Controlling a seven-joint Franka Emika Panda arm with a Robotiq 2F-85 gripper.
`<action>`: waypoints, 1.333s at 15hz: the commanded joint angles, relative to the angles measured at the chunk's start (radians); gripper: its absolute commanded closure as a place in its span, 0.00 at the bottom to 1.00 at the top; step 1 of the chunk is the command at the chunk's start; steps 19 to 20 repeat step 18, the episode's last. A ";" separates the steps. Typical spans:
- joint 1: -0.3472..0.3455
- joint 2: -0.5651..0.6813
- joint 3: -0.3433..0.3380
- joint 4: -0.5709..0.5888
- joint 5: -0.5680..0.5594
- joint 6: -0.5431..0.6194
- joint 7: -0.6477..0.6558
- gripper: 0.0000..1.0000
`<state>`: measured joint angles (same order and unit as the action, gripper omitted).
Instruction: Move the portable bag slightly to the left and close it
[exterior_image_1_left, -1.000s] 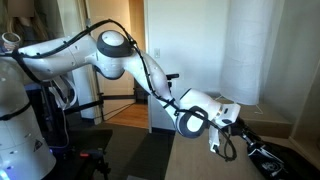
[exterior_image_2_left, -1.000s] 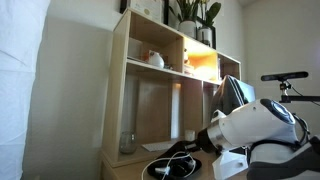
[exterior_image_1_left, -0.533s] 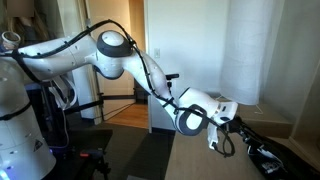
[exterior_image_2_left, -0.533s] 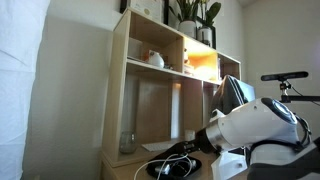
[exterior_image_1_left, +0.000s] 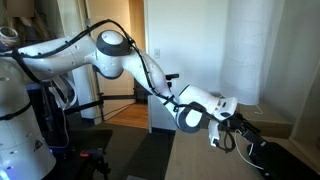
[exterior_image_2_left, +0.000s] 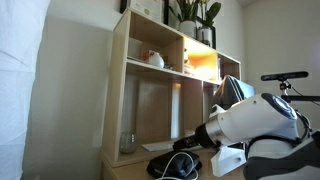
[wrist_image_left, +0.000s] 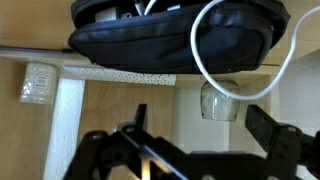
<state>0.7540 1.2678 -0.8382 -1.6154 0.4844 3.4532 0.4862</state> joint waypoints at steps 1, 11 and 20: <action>-0.077 -0.128 0.133 0.035 -0.067 0.000 -0.159 0.00; -0.345 -0.273 0.502 0.102 -0.345 0.001 -0.244 0.00; -0.344 -0.272 0.510 0.101 -0.345 0.001 -0.244 0.00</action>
